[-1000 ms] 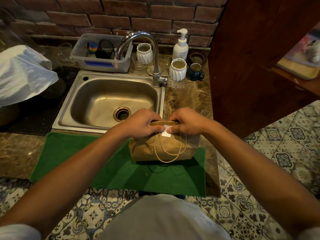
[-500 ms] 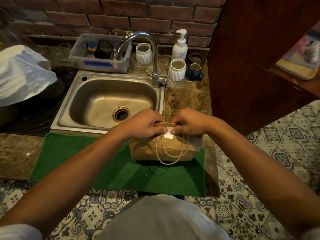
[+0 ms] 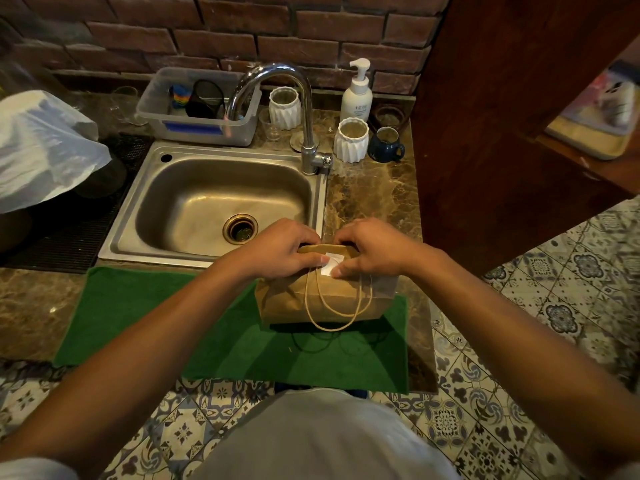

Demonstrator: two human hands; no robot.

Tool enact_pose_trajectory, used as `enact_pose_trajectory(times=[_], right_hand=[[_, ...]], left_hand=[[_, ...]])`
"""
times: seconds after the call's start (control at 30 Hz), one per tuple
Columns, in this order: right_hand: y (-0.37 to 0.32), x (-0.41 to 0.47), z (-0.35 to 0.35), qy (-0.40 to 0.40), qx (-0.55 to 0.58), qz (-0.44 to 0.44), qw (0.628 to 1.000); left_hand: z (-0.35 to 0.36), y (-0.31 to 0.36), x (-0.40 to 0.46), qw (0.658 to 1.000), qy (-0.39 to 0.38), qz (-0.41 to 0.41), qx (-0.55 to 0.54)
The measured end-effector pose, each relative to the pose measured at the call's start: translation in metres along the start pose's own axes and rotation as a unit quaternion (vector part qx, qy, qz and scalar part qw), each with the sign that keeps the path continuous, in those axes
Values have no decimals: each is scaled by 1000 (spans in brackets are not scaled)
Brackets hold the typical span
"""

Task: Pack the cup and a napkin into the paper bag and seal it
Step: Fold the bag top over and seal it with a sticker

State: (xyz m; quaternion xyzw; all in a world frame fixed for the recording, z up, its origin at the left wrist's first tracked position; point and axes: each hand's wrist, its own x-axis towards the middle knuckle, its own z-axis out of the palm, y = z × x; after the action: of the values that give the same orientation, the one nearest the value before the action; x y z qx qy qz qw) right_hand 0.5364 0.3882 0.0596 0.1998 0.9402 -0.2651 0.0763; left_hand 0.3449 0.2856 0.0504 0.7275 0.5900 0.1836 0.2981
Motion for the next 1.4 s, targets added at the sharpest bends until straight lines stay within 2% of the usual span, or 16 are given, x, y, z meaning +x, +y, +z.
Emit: enact_pose_trajectory(times=[0.3,0.43,0.63,0.77,1.0,1.17,1.4], right_hand=[[-2,7,3,-77,-25,36,996],[-4,5,0,-52,8,24,998],[-7,4,2,-59,-44,-20,997],[0,-3,-4,-87,-32,-1,996],[-6,2,8,-57,-18,8,998],[-3,3,9,-98,-12,23,995],[-20,16,16,4,-36,0,999]], left_hand=[[3,3,0,1000,-4,-5,9],[3,4,-2,1000,1,-3,10],[6,7,-2,1000,-7,-4,21],[4,3,-8,1000,-3,-27,13],[5,1,-9,1000,-12,-23,18],[4,-1,-10,999,-19,-14,31],[0,0,-7,999,0,14,50]])
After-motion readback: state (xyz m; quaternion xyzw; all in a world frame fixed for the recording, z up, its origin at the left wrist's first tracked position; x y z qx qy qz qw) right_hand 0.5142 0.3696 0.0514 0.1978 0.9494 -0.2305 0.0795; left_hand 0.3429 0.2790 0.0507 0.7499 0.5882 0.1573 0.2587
